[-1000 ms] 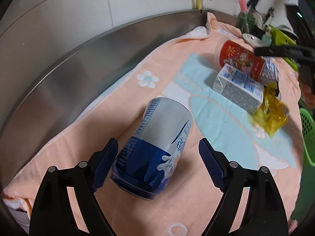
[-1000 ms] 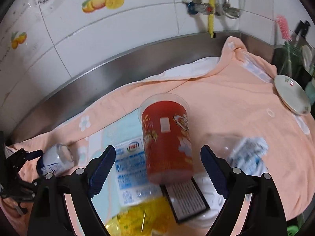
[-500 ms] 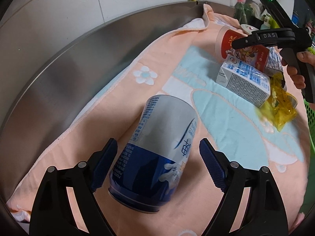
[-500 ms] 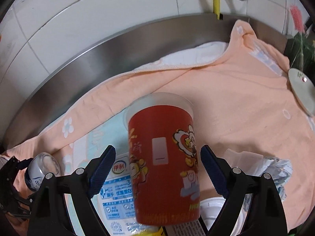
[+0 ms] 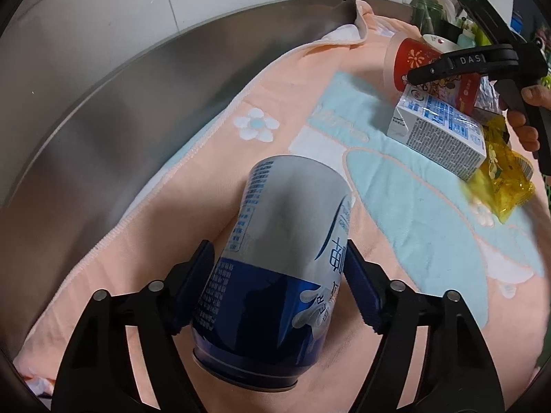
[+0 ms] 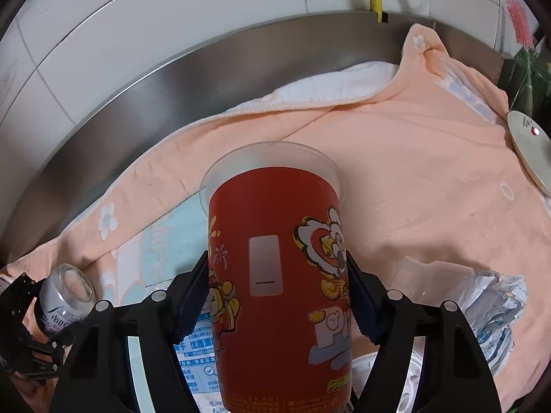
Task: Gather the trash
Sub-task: 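Grasp the red printed cup with the right tool while the left grasps the milk can, then drop the red cup and milk can into the green basket with both tools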
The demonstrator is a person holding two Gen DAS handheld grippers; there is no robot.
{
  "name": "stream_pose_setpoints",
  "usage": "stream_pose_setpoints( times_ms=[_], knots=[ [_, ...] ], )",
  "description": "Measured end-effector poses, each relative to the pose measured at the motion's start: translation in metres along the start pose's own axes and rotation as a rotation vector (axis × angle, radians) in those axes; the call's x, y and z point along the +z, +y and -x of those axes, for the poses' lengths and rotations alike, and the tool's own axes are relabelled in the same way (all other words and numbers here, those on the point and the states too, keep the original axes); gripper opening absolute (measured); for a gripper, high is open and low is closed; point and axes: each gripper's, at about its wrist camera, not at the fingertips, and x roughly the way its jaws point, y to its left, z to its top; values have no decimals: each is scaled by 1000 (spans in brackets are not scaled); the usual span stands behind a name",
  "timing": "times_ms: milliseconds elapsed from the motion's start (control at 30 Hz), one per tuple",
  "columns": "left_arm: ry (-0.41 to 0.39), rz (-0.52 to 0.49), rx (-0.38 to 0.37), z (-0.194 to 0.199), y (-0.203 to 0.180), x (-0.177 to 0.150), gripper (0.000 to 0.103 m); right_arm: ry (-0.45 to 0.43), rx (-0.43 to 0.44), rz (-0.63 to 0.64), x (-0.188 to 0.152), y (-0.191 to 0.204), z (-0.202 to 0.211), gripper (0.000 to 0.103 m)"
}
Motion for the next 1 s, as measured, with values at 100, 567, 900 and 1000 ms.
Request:
stream_pose_setpoints(
  times_ms=[100,567,900,1000],
  knots=[
    [-12,2,11,4,-3,2,68,-24,11,0,-3,2,11,69],
    [-103,32,-65,52,-31,2,63,-152,75,-27,-47,-3,97,69],
    [-165,19,-157,84,-70,6,62,-291,89,-100,-95,-34,183,69],
    [-178,-8,-184,91,-87,7,61,-313,58,-113,-117,-46,205,69]
  ],
)
